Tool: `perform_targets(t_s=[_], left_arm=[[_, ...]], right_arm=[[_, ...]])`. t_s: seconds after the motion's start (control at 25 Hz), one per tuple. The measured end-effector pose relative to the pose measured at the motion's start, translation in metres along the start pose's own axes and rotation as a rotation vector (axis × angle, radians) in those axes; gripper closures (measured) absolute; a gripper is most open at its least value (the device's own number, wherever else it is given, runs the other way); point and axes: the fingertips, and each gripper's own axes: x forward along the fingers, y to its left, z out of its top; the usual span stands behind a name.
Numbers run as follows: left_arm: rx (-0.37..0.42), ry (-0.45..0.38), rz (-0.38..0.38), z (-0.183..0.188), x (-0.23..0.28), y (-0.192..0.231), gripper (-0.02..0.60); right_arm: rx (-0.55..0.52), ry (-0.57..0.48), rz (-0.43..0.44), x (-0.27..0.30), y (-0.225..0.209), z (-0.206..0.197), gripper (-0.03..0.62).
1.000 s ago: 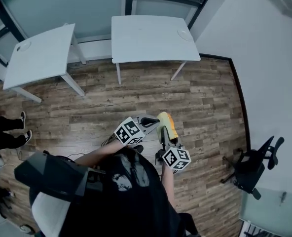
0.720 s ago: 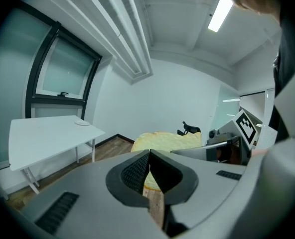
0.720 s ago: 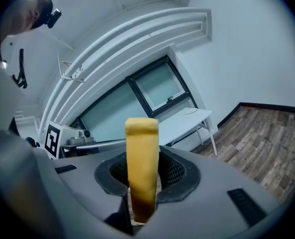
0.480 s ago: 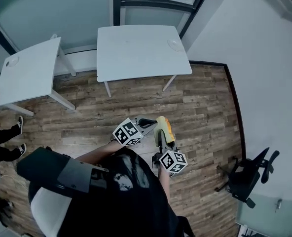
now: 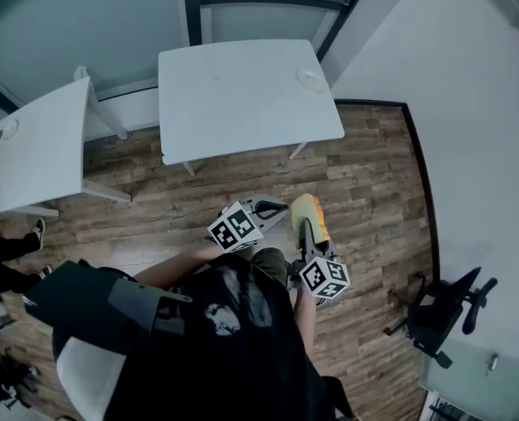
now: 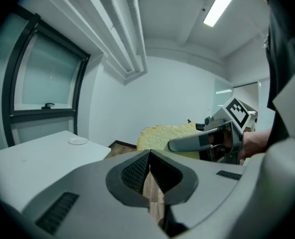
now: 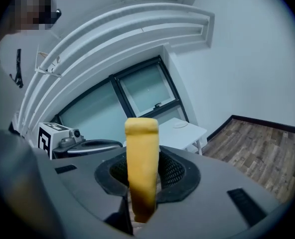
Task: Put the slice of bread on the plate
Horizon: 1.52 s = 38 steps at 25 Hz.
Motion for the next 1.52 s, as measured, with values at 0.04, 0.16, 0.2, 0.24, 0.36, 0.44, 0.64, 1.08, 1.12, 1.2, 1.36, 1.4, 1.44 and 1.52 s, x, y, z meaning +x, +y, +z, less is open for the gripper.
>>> perform_targets(t_s=[0.04,0.16,0.2,0.24,0.36,0.44,0.64,1.08,1.12,1.2,1.36,1.4,1.44,1.52], left_arm=[[-0.026,-0.003,0.013,-0.001,0.002,0.009,0.577],[-0.081,0.007,0.056,-0.005,0.011,0.036,0.577],[-0.095,0.011,0.069,-0.005,0.015,0.046,0.577],[-0.108,0.014,0.08,-0.005,0.02,0.056,0.577],[-0.129,0.015,0.121,0.001,0.036,0.09,0.577],[-0.137,0.018,0.146,0.007,0.053,0.112,0.577],[-0.117,0.081,0.204,0.015,0.11,0.16,0.577],[-0.235,0.081,0.262,0.03,0.156,0.235,0.577],[-0.248,0.083,0.258,0.03,0.158,0.245,0.577],[-0.266,0.088,0.245,0.031,0.164,0.268,0.577],[-0.271,0.084,0.216,0.039,0.173,0.313,0.577],[-0.271,0.089,0.214,0.037,0.174,0.325,0.577],[-0.278,0.098,0.212,0.033,0.176,0.338,0.577],[-0.306,0.11,0.208,0.024,0.18,0.364,0.577]], right_arm=[[-0.006,0.018,0.008,0.008,-0.003,0.001,0.505],[-0.009,0.064,0.035,0.036,-0.015,0.007,0.505],[-0.009,0.074,0.043,0.046,-0.019,0.011,0.505],[-0.01,0.081,0.052,0.056,-0.023,0.014,0.505],[-0.027,0.091,0.089,0.089,-0.034,0.032,0.505],[-0.043,0.097,0.114,0.109,-0.045,0.047,0.506],[-0.076,0.112,0.165,0.159,-0.089,0.094,0.505],[-0.117,0.226,0.252,0.254,-0.127,0.127,0.505],[-0.111,0.233,0.247,0.263,-0.128,0.127,0.505],[-0.111,0.256,0.232,0.285,-0.132,0.127,0.505],[-0.152,0.307,0.198,0.332,-0.141,0.126,0.505],[-0.185,0.318,0.187,0.346,-0.144,0.127,0.505],[-0.224,0.326,0.175,0.361,-0.146,0.128,0.505],[-0.299,0.338,0.153,0.392,-0.151,0.132,0.505]])
